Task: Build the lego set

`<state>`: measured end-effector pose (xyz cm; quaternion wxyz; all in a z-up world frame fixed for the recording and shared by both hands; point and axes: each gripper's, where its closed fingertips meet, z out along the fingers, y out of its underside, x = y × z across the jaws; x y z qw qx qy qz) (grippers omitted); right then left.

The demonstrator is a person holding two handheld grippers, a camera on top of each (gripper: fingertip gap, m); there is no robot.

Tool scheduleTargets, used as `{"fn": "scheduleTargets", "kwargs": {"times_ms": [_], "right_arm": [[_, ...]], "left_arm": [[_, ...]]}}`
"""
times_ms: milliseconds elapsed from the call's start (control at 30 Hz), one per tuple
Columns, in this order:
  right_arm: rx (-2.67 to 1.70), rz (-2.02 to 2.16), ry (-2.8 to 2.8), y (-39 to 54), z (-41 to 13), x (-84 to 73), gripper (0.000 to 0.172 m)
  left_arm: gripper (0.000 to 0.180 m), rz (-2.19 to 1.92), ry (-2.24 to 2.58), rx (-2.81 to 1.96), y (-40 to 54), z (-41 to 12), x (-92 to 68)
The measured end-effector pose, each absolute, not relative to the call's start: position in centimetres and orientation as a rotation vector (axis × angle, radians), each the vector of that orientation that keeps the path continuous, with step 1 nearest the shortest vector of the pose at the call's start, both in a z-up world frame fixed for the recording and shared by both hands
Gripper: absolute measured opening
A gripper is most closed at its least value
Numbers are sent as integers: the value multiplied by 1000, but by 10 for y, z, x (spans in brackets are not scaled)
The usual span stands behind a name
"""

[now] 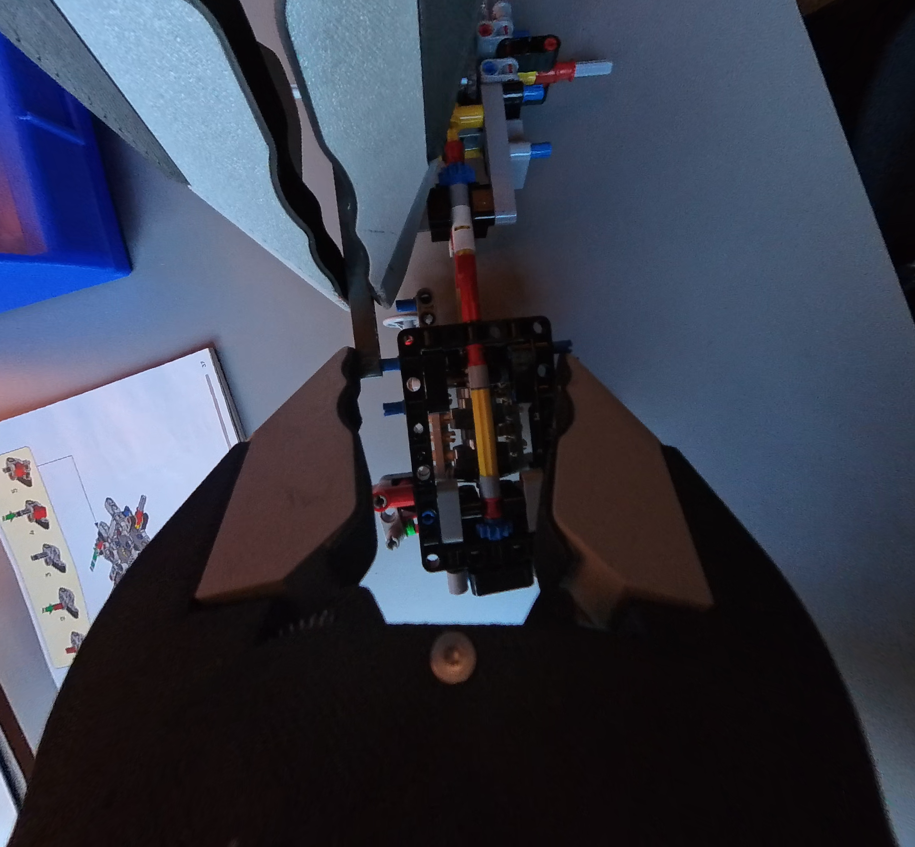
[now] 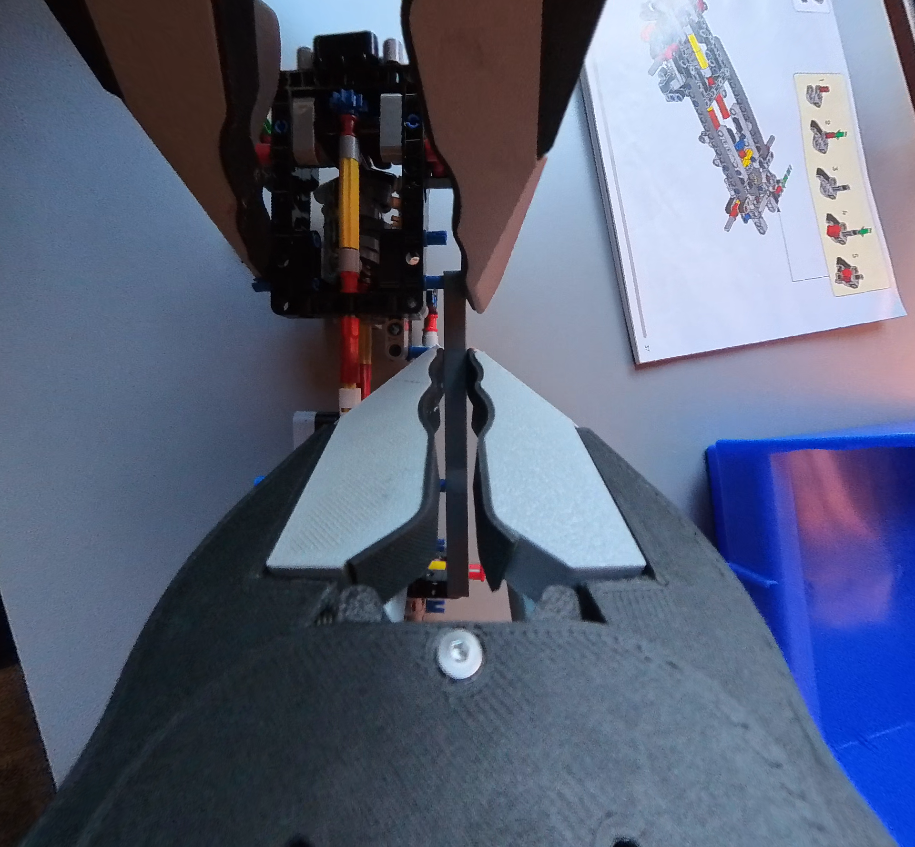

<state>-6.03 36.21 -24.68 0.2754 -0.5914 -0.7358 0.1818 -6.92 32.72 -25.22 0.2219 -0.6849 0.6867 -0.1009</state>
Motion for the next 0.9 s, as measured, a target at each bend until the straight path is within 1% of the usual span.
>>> {"fn": "scheduleTargets", "kwargs": {"times_ms": [33, 433, 900], "right_arm": [[-1590, 495, -1979, 361, -247, -60, 5], [-1615, 543, -1997, 356, -251, -61, 5], [-1608, 528, -2010, 352, -252, -61, 5]], "left_arm": [[78, -288, 1898, -1900, 326, -252, -69], [77, -383, 1876, -1966, 321, -255, -70], [76, -374, 1885, -2029, 317, -256, -71]]}}
